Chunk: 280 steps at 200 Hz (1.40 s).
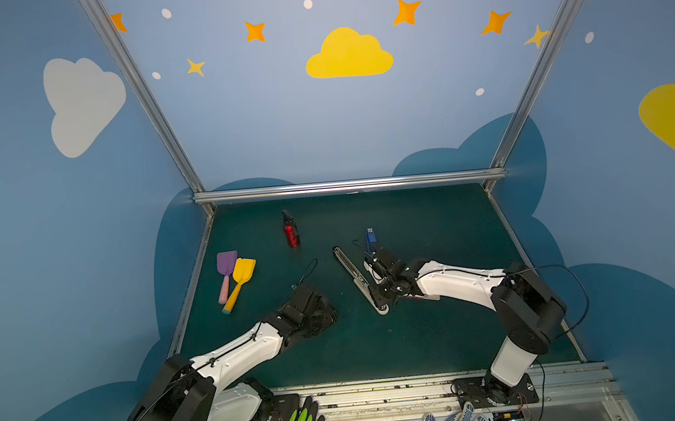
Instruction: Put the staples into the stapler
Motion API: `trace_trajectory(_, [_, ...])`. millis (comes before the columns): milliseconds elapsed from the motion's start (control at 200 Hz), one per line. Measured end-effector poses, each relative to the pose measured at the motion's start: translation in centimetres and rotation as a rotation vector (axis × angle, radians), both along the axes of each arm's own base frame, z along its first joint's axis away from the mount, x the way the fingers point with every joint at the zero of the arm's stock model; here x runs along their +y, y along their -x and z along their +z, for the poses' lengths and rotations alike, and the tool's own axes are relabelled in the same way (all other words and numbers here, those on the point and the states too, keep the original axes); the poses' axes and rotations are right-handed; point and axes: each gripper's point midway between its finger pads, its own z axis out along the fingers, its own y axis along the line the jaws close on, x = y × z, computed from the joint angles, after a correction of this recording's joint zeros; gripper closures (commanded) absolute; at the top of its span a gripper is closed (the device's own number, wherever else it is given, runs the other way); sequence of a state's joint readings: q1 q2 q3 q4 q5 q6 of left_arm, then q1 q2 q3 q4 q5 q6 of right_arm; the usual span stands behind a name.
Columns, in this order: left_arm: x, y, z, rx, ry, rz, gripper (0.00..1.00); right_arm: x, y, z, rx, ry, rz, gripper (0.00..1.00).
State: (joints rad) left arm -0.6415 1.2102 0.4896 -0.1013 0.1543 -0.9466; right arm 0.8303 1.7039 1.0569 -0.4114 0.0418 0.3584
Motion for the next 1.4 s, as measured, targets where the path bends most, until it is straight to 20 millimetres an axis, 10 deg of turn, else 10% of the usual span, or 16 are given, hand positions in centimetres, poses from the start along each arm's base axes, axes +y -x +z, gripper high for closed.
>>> trace_trajectory(215, [-0.3, -0.3, 0.4, -0.009, 0.005, -0.007, 0.50, -0.1, -0.1, 1.2, -0.015, -0.005, -0.001, 0.83])
trace_trajectory(466, [-0.4, -0.2, 0.4, -0.007, 0.010, -0.017, 0.50, 2.2, -2.6, 3.6, -0.063, -0.040, 0.010, 0.93])
trace_trajectory(1402, [0.3, 0.1, 0.6, -0.023, 0.014, 0.012, 0.50, 3.4, -4.5, -0.4, 0.014, 0.020, 0.022, 0.95])
